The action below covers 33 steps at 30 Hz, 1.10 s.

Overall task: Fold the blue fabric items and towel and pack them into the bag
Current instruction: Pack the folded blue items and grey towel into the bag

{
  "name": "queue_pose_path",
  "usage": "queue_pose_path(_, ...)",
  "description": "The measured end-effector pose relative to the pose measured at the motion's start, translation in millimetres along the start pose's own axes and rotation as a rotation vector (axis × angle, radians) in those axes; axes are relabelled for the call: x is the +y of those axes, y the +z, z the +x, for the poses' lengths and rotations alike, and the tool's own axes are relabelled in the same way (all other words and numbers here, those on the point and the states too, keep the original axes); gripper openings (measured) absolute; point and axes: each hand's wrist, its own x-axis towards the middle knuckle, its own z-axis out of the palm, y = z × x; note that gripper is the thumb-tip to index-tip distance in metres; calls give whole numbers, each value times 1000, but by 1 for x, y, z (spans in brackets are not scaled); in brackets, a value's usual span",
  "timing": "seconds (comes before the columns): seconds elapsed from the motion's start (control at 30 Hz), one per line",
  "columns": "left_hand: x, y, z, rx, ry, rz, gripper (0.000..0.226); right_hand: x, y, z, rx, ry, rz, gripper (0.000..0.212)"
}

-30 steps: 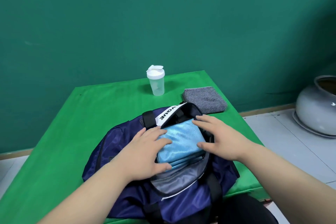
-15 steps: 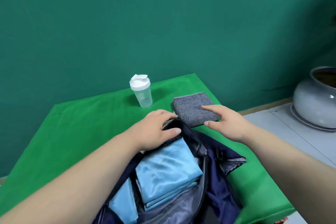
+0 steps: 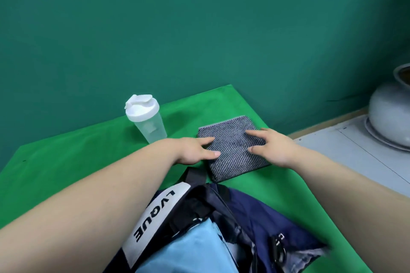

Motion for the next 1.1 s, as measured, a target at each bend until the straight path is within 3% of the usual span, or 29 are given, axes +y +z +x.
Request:
queue_pose_path(0.13, 6, 4, 26, 47, -18, -62, 84, 1, 9, 20, -14, 37, -51, 60)
queue_pose_path(0.23, 8, 8, 31, 139, -41, -317, 82, -5, 9, 22, 39, 60, 24, 58)
queue_pose_path(0.37, 10, 5, 19, 213, 0, -649, 75, -13, 0, 6, 174, 91, 282, 52)
queue_pose_path(0.5, 20, -14, -32, 322, 103, -822, 66, -40, -27, -31, 329, 82, 632, 48)
queue_pose_path(0.6, 26, -23, -85, 291, 157, -902, 62, -71, -53, -70, 354, 26, 824, 49)
queue_pose_path(0.83, 31, -33, -226, 404, 311, -1032, 56, -145, -102, -166, 346, -177, 934, 51)
queue_pose_path(0.97, 16, -10, -304, 516, 389, -1054, 57, -179, -89, -214, 275, -271, 1013, 52)
queue_pose_path(1.1, -22, 42, -341, 626, 343, -1010, 59, -205, -52, -246, 182, -327, 982, 53)
